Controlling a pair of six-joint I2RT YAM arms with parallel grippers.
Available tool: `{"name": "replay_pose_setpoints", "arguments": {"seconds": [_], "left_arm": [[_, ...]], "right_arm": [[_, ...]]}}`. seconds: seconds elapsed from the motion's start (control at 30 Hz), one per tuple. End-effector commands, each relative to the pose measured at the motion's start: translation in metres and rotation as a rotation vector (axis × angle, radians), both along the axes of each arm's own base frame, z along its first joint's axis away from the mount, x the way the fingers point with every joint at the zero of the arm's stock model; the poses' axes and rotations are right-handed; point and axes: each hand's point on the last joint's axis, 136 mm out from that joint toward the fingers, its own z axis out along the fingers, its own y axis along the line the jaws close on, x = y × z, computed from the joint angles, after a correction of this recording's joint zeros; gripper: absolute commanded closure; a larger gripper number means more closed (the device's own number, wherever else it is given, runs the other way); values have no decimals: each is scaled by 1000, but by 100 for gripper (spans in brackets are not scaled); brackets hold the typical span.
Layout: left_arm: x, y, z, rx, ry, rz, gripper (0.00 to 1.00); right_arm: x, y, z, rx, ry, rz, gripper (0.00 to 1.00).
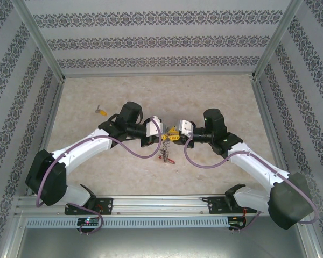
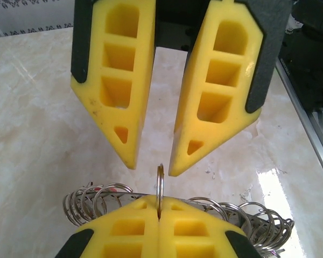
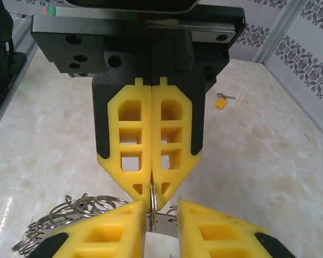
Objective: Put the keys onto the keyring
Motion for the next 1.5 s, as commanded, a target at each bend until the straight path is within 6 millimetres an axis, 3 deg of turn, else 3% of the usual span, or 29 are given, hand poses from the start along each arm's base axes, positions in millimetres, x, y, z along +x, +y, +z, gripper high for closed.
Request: {"name": "replay_pose_setpoints", "arguments": {"seconds": [0.0, 0.13, 0.43, 0.77, 0.87, 1.3, 1.47], "left_arm": [[4, -2, 28, -67, -103, -3, 100], [8, -1, 34, -105, -117, 26, 100], [0, -5, 51, -224, -146, -12, 100], [-6, -6, 59, -271, -169, -56, 100], [-6, -6, 60, -277, -165, -59, 100], [-6, -11, 58, -280, -125, -86, 100], [-6, -13, 53, -263, -117, -94, 100]], "right_arm": [[-2, 0, 6, 21, -18, 10, 76], [-1, 0, 2, 16, -2, 11, 70], [2, 2, 3, 57, 34, 21, 68], [-2, -7, 6, 86, 84, 61, 70], [-6, -7, 6, 88, 89, 81, 77], [-8, -3, 21, 107, 33, 90, 74], [-10, -2, 26, 115, 30, 108, 82]]}}
